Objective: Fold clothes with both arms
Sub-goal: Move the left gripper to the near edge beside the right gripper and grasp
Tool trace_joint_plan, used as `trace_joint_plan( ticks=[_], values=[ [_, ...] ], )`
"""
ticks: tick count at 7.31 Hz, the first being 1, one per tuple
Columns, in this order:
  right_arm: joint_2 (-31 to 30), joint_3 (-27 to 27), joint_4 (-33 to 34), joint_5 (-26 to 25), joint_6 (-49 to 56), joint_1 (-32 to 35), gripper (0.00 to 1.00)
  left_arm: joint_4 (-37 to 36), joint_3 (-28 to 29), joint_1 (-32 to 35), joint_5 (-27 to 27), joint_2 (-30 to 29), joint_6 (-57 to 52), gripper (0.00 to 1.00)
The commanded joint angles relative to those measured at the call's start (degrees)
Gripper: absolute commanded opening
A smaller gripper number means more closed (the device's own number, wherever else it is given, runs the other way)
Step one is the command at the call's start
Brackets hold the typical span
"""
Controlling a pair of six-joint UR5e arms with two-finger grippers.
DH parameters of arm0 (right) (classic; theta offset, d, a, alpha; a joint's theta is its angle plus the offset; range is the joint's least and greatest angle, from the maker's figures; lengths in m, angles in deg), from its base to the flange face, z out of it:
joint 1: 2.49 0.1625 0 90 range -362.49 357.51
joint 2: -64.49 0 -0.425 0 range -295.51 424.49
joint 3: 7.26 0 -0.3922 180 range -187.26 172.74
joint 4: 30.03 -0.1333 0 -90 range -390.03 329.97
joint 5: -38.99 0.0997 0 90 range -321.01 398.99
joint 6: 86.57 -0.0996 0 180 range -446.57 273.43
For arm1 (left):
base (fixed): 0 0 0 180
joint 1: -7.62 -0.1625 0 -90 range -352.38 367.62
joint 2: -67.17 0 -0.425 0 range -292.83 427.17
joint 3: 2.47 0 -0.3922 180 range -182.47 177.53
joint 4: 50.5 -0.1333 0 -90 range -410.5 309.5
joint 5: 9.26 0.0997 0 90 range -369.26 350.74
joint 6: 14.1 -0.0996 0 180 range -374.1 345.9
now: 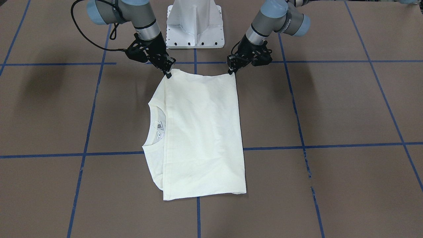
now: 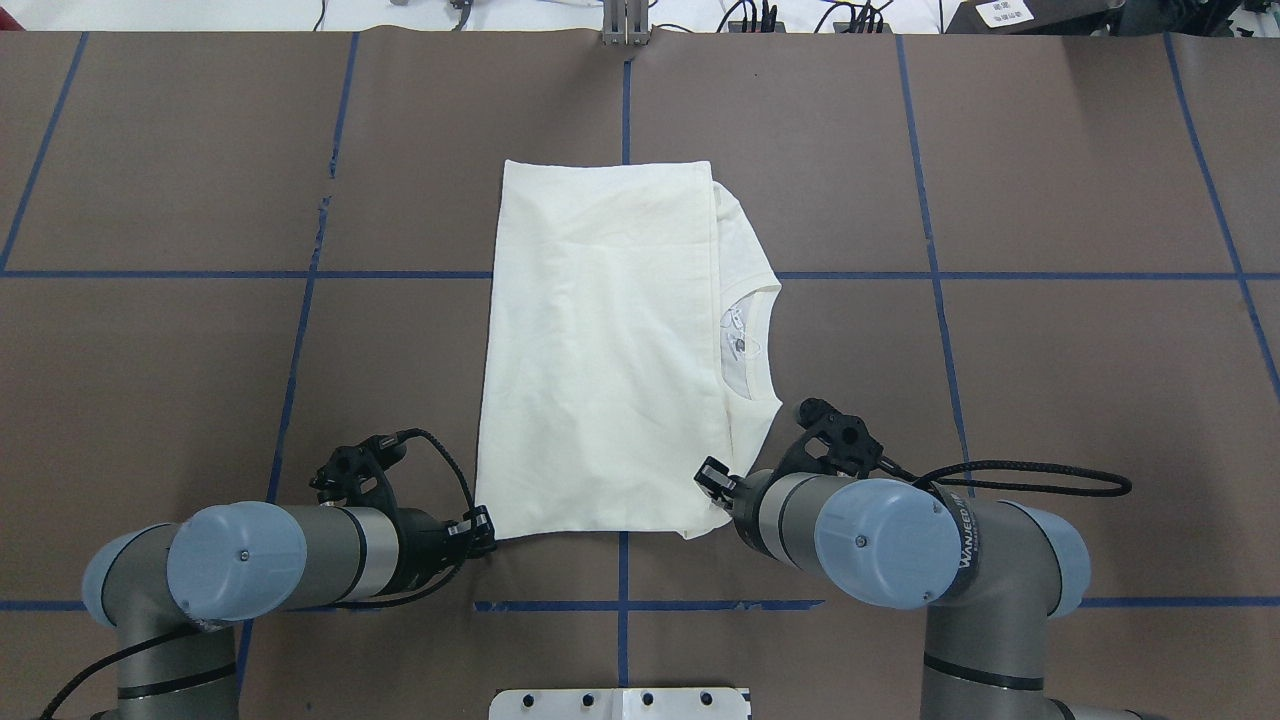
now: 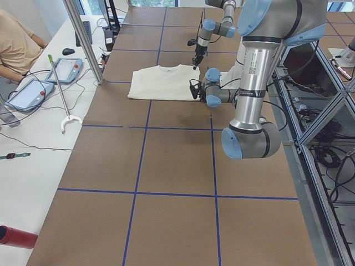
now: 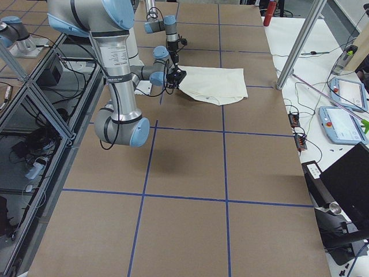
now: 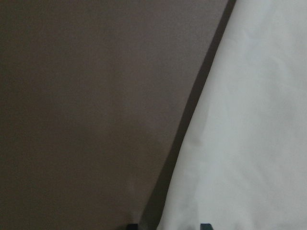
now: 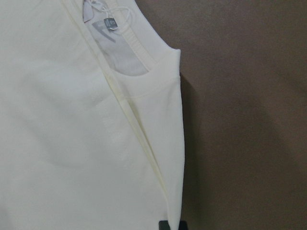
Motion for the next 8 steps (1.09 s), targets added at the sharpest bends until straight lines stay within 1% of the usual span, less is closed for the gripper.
trace_joint_plan(
  ticks=[1,2,3,4,5,6,7,8],
  values=[
    [-1.58,0.04,-0.12,-0.24,0.07,0.01,0.0,0.0,-1.34,1.95,0.1,-0.31,-0.4,0.0],
    [-1.76,0.12,-0.2,-0.15,0.07,-0.08,0.0,0.0,-2.65,3.01,0.01,-0.31,-0.58,0.0],
    [-1.76,1.25,-0.29,-0.15,0.07,-0.08,0.0,0.0,-5.45,3.72,0.01,0.47,-0.58,0.0],
    [-2.98,4.66,-0.21,0.11,-0.02,-0.42,0.0,0.0,-9.22,3.81,0.1,2.92,-0.41,0.0],
    [-5.6,8.7,-0.21,0.2,-0.11,-2.17,0.0,0.0,-12.04,2.25,3.14,5.38,0.81,0.0],
    [-7.28,12.22,-0.21,0.29,-0.28,-3.66,0.0,0.0,-13.72,-4.21,7.78,5.57,6.22,0.0],
    [-9.04,15.3,-0.12,0.38,-1.15,-4.72,0.0,-0.09,-15.22,-8.36,12.36,5.49,7.84,0.0],
    [-10.8,18.37,-0.12,0.47,-1.34,-4.73,0.0,-3.31,-18.72,-9.1,13.45,5.23,8.29,0.0]
  ],
)
